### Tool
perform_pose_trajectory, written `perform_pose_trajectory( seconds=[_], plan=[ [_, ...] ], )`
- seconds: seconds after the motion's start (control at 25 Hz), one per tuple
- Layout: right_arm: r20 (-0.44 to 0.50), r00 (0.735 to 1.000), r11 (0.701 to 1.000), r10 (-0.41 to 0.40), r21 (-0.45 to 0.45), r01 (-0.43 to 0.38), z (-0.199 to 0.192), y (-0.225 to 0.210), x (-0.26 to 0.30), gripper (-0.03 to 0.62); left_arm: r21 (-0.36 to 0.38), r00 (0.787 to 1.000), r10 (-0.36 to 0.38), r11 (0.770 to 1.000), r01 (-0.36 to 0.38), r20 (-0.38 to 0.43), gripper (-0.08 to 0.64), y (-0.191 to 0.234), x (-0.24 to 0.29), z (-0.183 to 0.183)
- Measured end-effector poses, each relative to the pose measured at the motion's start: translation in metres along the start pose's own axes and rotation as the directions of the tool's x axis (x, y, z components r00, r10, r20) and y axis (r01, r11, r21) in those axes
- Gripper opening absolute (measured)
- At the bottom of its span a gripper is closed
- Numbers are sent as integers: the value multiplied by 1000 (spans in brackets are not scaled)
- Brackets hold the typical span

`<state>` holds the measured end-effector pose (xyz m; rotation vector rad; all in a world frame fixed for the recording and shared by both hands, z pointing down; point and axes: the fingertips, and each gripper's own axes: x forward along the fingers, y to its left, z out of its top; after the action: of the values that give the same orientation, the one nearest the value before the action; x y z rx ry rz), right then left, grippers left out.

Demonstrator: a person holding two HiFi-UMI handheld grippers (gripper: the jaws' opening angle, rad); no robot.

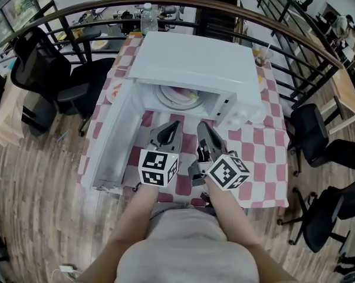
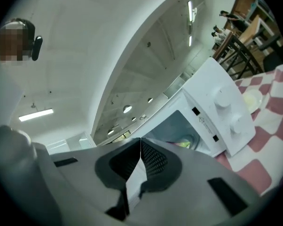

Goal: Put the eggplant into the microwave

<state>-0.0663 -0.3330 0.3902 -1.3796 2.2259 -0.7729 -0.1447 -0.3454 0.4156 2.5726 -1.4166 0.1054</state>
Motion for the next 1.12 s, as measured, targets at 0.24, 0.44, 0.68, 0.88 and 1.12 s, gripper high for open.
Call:
perform_pose_trajectory(
  seconds=[0.24, 0.44, 0.68, 0.88, 1.12],
  plan=[
    [17, 1000, 982, 22, -187, -19, 6, 12, -5, 26, 22, 1000, -11, 1000, 11, 14, -2, -6, -2, 3],
    [1, 1000, 928, 23, -372, -21, 2, 22, -6, 25, 38, 999, -30, 999, 29, 32, -2, -13, -3, 7],
    [-7, 1000, 870, -4, -493, 0, -3, 28, -11, 25, 60, 998, -41, 997, 38, 46, -2, -20, -7, 8],
    [-3, 1000, 858, -6, -514, 3, -3, 30, -17, 25, 101, 994, -69, 993, 60, 87, -2, -34, -13, 13],
    [-16, 999, 833, -30, -553, 16, -6, 31, -24, 25, 131, 991, -91, 988, 78, 98, -2, -43, -17, 15]
  ],
)
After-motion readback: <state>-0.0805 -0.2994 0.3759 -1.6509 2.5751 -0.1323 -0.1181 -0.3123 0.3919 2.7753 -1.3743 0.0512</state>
